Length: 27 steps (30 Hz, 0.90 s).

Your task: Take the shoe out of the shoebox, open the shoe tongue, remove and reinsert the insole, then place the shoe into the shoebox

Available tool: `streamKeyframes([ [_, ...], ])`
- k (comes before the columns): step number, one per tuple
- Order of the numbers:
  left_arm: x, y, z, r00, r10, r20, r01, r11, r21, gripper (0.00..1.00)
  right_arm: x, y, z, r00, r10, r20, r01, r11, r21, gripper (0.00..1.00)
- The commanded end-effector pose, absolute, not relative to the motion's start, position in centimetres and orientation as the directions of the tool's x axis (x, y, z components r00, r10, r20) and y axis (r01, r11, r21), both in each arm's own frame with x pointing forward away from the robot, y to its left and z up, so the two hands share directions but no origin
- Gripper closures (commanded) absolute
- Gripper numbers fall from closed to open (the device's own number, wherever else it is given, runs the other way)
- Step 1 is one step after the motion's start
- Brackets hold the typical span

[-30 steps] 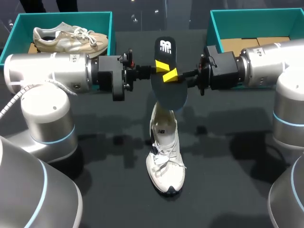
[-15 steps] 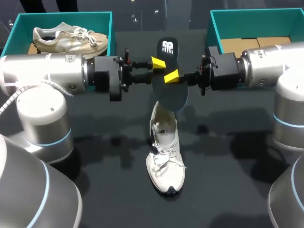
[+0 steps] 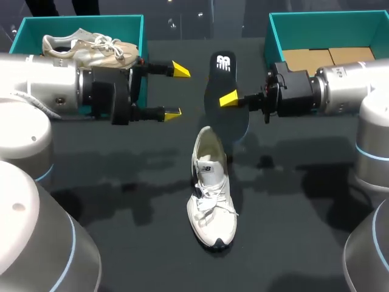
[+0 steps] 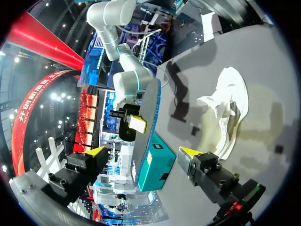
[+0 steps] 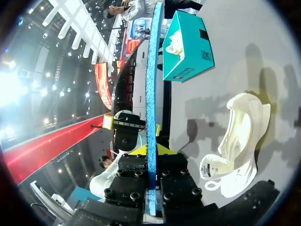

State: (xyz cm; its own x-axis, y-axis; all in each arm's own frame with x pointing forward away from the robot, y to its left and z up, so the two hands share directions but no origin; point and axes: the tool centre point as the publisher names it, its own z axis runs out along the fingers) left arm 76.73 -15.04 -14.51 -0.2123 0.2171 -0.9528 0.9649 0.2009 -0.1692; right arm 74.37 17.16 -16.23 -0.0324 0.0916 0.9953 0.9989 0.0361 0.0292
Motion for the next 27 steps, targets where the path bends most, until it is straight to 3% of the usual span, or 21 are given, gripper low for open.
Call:
streamKeyframes([
  [1,76.4,-14.5,-14.4,-0.212,0.220,-0.952,0.965,0.201,-0.168,0.00,74.5,17.3,-16.2,-0.032,0.093,0.995,0.999,0.038,0.029,1.00],
  [4,76.4,-14.5,-14.4,-0.212,0.220,-0.952,0.965,0.201,-0.168,0.00,74.5,17.3,-16.2,-0.032,0.093,0.995,0.999,0.038,0.029,1.00],
  [6,76.1,-15.1,-14.6,-0.281,0.244,-0.928,0.949,0.214,-0.231,0.00,75.0,17.1,-16.3,-0.034,0.092,0.995,0.999,0.038,0.030,1.00],
  [12,76.5,-14.1,-16.1,-0.651,0.323,-0.687,0.743,0.454,-0.491,0.00,77.0,16.0,-17.0,-0.094,0.111,0.989,0.995,-0.009,0.095,1.00],
  [16,76.4,-12.6,-17.1,-0.811,0.314,-0.493,0.577,0.568,-0.588,0.00,77.9,16.1,-17.2,-0.141,0.150,0.979,0.990,0.030,0.138,1.00],
  [18,76.1,-11.8,-17.3,-0.857,0.291,-0.425,0.501,0.664,-0.555,0.00,78.4,16.1,-17.4,-0.198,0.162,0.967,0.978,0.097,0.184,1.00],
  [19,76.1,-11.6,-17.4,-0.844,0.288,-0.454,0.503,0.719,-0.479,0.00,78.4,16.1,-17.4,-0.198,0.162,0.967,0.978,0.097,0.184,1.00],
  [20,76.2,-11.4,-17.6,-0.797,0.311,-0.518,0.517,0.795,-0.317,0.00,78.4,16.1,-17.4,-0.198,0.162,0.967,0.978,0.097,0.184,1.00],
  [27,76.2,-11.4,-17.6,-0.797,0.311,-0.518,0.517,0.795,-0.317,0.00,78.4,16.1,-17.4,-0.198,0.162,0.967,0.978,0.097,0.184,1.00],
])
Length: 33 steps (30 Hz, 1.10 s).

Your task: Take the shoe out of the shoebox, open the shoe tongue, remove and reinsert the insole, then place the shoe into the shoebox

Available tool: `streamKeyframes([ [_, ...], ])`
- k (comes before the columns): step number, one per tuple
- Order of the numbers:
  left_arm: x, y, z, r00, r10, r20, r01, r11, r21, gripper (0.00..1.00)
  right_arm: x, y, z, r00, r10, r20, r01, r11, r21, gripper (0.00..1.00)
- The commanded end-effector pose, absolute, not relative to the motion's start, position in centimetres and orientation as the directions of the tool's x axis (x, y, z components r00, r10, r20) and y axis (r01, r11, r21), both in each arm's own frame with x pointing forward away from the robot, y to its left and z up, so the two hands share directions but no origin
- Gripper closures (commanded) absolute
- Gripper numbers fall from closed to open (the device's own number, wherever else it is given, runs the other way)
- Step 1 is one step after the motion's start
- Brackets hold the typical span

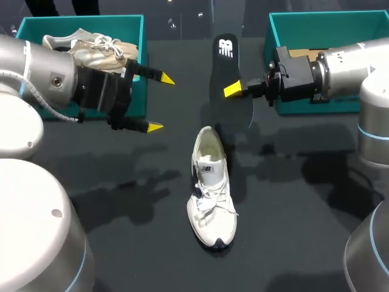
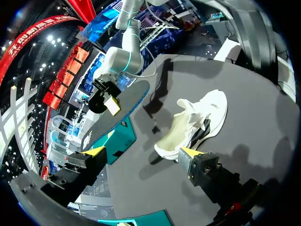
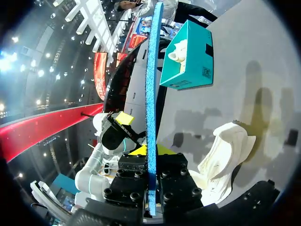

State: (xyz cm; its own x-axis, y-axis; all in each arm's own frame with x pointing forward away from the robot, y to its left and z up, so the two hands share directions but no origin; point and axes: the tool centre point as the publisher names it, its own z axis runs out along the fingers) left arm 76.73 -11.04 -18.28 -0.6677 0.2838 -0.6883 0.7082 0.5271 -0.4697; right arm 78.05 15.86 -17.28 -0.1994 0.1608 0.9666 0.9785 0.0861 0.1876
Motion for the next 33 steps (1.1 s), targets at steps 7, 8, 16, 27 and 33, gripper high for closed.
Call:
streamKeyframes([
  [7,76.2,-11.7,-18.8,-0.840,0.290,-0.458,0.467,0.816,-0.340,0.00,78.4,16.1,-17.4,-0.198,0.162,0.967,0.978,0.097,0.184,1.00],
  [8,76.3,-11.8,-19.6,-0.879,0.277,-0.389,0.417,0.842,-0.342,0.00,78.3,16.0,-17.6,-0.218,0.144,0.965,0.975,0.074,0.209,1.00],
  [16,75.4,-11.1,-23.2,-0.947,0.239,-0.213,0.301,0.893,-0.334,0.00,78.3,16.1,-18.9,-0.343,0.129,0.930,0.939,0.055,0.339,1.00],
  [27,75.6,-10.3,-25.0,-0.990,0.104,-0.099,0.122,0.972,-0.201,0.00,78.5,16.1,-19.3,-0.370,0.144,0.918,0.929,0.049,0.367,1.00],
  [33,75.5,-11.2,-26.9,-0.991,0.100,-0.091,0.117,0.971,-0.208,0.00,78.8,16.3,-19.8,-0.376,0.112,0.920,0.927,0.039,0.374,1.00],
])
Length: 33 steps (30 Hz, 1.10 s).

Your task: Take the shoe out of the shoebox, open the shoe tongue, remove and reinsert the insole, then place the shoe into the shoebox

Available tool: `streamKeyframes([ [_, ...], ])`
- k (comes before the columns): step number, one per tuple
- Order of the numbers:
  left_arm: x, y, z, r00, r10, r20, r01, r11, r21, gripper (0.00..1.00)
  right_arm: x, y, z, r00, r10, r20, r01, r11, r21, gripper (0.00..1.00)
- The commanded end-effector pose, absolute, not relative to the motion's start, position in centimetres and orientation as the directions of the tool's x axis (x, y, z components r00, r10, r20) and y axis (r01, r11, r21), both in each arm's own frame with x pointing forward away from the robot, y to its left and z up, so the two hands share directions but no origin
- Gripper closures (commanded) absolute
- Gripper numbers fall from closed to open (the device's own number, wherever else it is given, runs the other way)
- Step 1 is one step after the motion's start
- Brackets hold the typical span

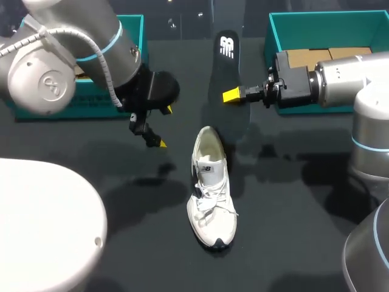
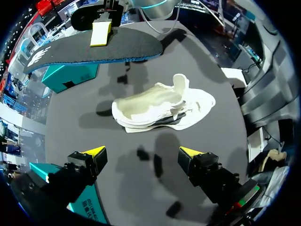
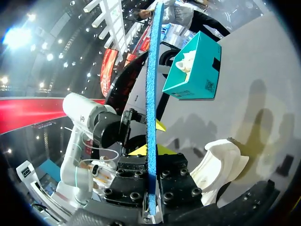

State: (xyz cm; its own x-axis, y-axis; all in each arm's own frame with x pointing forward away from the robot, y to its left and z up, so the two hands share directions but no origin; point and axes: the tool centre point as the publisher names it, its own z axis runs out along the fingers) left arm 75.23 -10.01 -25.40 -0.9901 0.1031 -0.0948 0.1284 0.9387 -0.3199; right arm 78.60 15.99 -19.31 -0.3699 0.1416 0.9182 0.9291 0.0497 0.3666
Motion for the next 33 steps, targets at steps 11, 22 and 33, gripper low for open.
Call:
streamKeyframes([
  [11,75.4,-11.9,-31.0,-0.993,0.064,-0.103,0.089,0.961,-0.260,0.00,81.1,17.4,-22.8,-0.491,0.067,0.869,0.871,0.004,0.491,1.00],
  [22,75.6,-11.6,-31.9,-0.995,0.065,-0.071,0.082,0.958,-0.274,0.00,81.3,17.2,-23.1,-0.525,0.060,0.849,0.851,0.011,0.525,1.00],
  [33,75.1,-12.6,-33.9,-0.991,0.094,-0.093,0.119,0.942,-0.313,0.00,81.3,18.5,-23.9,-0.615,0.083,0.785,0.789,0.060,0.612,1.00],
])
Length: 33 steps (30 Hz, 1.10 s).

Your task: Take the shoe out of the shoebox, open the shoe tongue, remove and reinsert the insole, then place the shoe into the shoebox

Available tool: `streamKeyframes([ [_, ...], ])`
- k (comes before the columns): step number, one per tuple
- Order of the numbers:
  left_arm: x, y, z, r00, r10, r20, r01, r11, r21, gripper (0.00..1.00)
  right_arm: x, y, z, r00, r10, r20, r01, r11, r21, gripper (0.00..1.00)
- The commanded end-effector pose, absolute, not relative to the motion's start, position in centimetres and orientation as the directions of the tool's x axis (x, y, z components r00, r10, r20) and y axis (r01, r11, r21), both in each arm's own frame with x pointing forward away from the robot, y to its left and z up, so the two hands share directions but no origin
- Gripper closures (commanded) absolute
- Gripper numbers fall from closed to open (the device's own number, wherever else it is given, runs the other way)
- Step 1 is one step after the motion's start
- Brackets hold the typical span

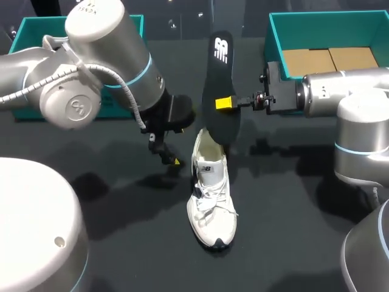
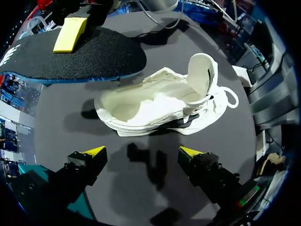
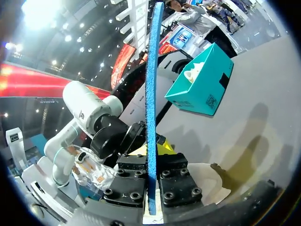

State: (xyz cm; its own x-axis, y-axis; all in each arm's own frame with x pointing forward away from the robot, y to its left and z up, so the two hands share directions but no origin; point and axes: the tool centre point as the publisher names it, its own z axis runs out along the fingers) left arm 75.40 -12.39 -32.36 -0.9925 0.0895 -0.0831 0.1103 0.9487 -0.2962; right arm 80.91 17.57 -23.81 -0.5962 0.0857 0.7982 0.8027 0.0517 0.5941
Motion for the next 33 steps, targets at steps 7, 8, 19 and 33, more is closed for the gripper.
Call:
streamKeyframes([
  [7,74.9,-12.9,-34.7,-0.988,0.103,-0.116,0.135,0.940,-0.314,0.00,81.0,18.7,-24.0,-0.649,0.064,0.758,0.761,0.067,0.646,1.00],
  [8,74.9,-12.9,-34.9,-0.988,0.101,-0.117,0.133,0.940,-0.314,0.00,81.0,18.7,-24.0,-0.654,0.062,0.754,0.756,0.066,0.651,1.00],
  [19,76.9,-12.7,-35.2,-0.990,0.079,-0.120,0.118,0.924,-0.363,0.00,81.0,19.5,-24.6,-0.691,0.037,0.722,0.722,0.072,0.688,1.00],
  [33,77.2,-12.9,-35.5,-0.986,0.129,-0.105,0.160,0.910,-0.383,0.00,81.0,19.8,-24.9,-0.690,0.022,0.723,0.722,0.082,0.687,1.00],
])
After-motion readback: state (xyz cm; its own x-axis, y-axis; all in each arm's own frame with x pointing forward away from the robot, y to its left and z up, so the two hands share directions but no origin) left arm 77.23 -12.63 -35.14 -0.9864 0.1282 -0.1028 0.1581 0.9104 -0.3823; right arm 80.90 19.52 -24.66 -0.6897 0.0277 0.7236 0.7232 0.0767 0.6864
